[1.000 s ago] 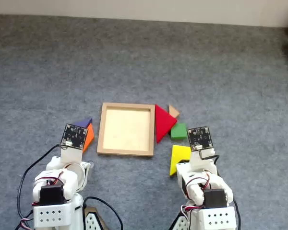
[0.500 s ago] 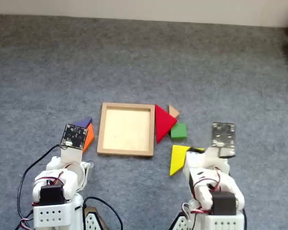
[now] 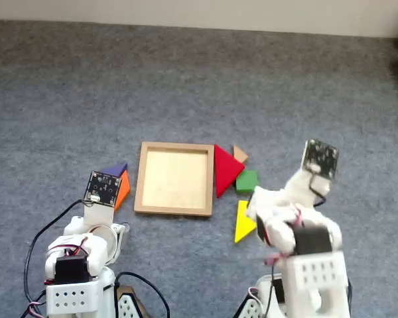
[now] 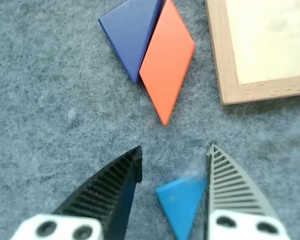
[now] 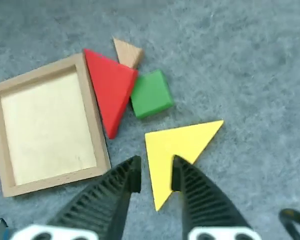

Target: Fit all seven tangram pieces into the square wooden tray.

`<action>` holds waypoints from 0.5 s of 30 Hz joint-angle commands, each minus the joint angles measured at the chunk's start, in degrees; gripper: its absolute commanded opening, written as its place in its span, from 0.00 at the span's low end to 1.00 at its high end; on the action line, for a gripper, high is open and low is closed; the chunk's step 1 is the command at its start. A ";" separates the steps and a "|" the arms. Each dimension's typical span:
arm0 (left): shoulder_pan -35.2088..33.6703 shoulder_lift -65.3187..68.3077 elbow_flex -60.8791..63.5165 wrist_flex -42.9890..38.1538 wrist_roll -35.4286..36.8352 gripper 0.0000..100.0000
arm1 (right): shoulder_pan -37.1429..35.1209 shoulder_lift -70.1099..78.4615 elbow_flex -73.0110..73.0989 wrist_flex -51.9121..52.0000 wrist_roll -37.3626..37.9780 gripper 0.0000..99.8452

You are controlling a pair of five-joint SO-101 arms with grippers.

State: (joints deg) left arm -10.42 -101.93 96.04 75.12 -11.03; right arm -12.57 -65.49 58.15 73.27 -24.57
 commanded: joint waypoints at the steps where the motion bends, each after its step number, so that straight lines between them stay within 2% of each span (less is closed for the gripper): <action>1: -0.31 -2.42 1.10 0.35 0.35 0.21 | -4.00 14.11 -6.37 0.04 -7.65 0.36; 4: -0.31 -2.42 1.10 0.35 0.35 0.21 | -6.99 20.70 -6.81 -0.22 -12.66 0.44; 8: -0.31 -2.42 1.10 0.35 0.35 0.21 | -9.71 27.65 -6.81 -4.18 -17.85 0.44; 15: -0.31 -2.42 1.10 0.35 0.35 0.21 | -9.89 37.23 -6.81 -14.90 -22.51 0.44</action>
State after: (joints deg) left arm -10.42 -101.93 96.04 75.12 -11.03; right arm -21.71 -31.47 54.81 63.78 -44.44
